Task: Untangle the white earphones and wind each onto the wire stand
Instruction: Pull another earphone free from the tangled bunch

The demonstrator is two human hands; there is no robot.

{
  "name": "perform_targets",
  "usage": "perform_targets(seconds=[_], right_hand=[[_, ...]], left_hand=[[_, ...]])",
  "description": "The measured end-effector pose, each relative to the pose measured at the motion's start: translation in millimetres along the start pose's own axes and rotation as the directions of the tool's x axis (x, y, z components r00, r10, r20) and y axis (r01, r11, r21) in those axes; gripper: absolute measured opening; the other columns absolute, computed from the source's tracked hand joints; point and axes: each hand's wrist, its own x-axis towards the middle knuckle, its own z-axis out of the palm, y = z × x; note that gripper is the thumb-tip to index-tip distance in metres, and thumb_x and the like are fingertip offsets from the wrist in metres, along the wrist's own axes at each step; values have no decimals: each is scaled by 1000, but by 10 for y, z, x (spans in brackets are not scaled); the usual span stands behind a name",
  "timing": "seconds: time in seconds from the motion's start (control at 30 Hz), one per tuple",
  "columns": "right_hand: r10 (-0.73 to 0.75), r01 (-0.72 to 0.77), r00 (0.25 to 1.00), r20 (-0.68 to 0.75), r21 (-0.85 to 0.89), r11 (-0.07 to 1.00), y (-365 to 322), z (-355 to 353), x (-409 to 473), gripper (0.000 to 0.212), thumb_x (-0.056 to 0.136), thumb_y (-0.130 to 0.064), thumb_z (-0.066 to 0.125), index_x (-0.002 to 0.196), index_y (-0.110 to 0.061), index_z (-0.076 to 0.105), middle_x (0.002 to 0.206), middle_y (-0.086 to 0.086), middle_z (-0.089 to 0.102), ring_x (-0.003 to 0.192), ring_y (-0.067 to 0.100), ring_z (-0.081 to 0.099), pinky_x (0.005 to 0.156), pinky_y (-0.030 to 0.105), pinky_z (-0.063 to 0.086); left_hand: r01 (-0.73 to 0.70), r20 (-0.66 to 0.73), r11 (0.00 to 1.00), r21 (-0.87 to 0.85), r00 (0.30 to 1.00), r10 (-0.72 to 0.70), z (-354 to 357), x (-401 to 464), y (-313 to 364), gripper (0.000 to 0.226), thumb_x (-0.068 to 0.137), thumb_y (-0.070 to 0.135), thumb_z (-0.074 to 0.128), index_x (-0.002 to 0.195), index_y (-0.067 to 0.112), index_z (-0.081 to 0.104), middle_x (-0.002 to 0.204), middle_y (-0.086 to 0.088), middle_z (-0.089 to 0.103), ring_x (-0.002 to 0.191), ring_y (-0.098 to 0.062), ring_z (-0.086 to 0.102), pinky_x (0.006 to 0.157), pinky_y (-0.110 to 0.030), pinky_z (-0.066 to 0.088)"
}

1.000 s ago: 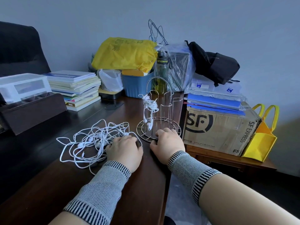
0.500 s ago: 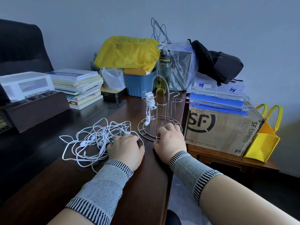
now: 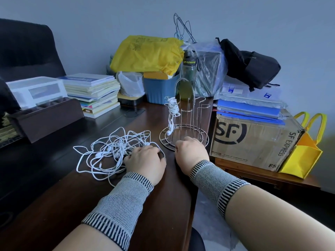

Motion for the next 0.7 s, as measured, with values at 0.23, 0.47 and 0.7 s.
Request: perform_targets(seconds=[0.23,0.47,0.7], right_hand=[[-89,84,993,-77,-55,995,7,59,29,22,97,-20,46,102,-9,64,100,9,62,100,28,56,88,30,38],[-53,159,948,-315,322,933,-234,44,-75,18,85,-5,60,96,-10,72,97,9,65,92,29,59,81,35,50],[6,92,974,-224,423,902,-506,129,-120,18,88,-9,52,95,-8,69,96,8,60,87,25,59,74,31,43]], left_hand=[[-23,-51,995,-99,999,18,-38,-35,2,33,93,48,46,117,34,64,123,12,63,120,-24,48,96,-42,44],[18,-230,921,-390,966,-116,-578,30,-452,26,97,27,51,109,22,74,112,2,72,103,-21,63,91,-32,47],[82,-227,899,-431,954,-195,-476,-127,-897,35,97,31,51,81,6,70,75,-10,67,79,-30,61,71,-39,47]])
